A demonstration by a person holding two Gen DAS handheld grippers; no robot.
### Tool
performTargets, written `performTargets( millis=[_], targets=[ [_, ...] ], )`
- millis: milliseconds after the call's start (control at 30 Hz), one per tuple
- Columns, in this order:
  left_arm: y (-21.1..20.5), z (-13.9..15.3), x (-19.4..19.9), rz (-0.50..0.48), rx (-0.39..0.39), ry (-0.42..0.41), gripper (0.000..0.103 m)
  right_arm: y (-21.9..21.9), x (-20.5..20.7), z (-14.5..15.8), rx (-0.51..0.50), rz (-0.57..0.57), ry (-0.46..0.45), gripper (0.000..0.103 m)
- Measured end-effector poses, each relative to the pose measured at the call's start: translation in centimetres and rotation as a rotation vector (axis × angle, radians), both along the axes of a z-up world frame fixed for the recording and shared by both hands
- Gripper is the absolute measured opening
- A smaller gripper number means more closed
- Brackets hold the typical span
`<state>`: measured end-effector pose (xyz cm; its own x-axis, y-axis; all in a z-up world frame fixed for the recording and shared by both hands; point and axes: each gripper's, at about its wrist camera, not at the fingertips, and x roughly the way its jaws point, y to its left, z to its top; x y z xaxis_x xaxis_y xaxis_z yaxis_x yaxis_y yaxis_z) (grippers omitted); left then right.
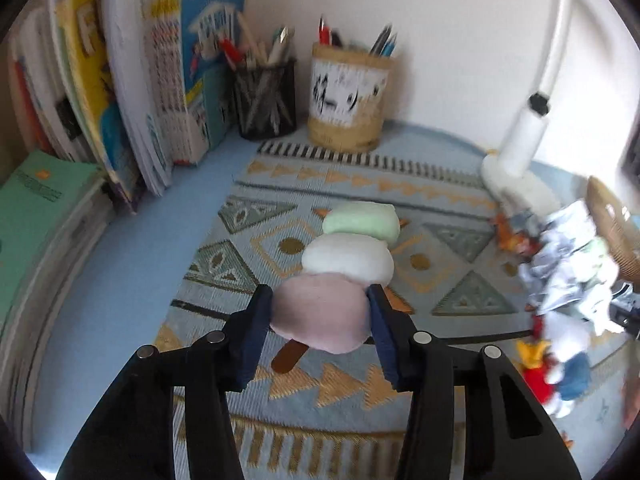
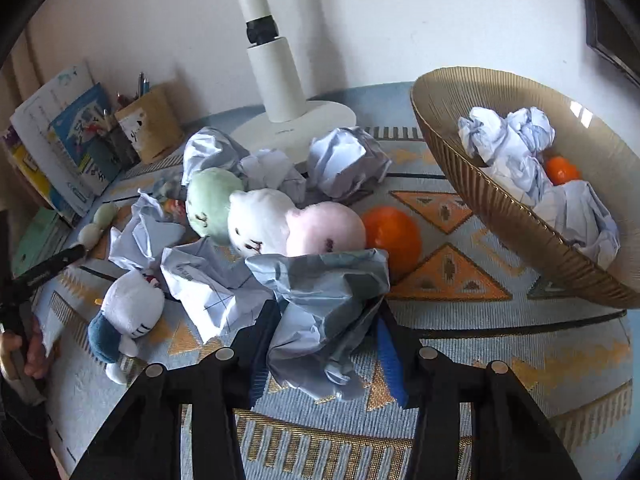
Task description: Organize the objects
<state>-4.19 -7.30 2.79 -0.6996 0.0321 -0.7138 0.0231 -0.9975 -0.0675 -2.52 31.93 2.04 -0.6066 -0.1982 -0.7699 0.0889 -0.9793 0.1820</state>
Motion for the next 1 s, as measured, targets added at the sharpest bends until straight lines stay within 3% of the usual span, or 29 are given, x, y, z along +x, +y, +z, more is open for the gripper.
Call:
performTargets(
  millis=[200,333,567,800,1000],
  targets=[
    [4.6,2.6,6.4,-0.089,0.085,0.093,0.045,1.2,6.0,2.7,-0.011,0.057,0.113,0.042],
    [8.0,1.1,9.0,-0.086,0.055,0.077,0.045,1.2,8.6,1.6,0.158,0.066,0.143,0.042],
    [8.2,-1.0,9.5,0.044,0.036,0.050,0.047,0.6,9.8,1.0,0.238,0.066,0.212,0.042],
    [7.3,-1.8,8.8,0.080,0.065,0.003,0.049,1.9,9.4,1.0,0.175,0.033,0.191,0.042],
    [9.0,-1.9,8.9,0.082,-0.043,0.009,0.049,1.8,9.6,1.1,0.181,0.034,0.205,0.043]
  ],
)
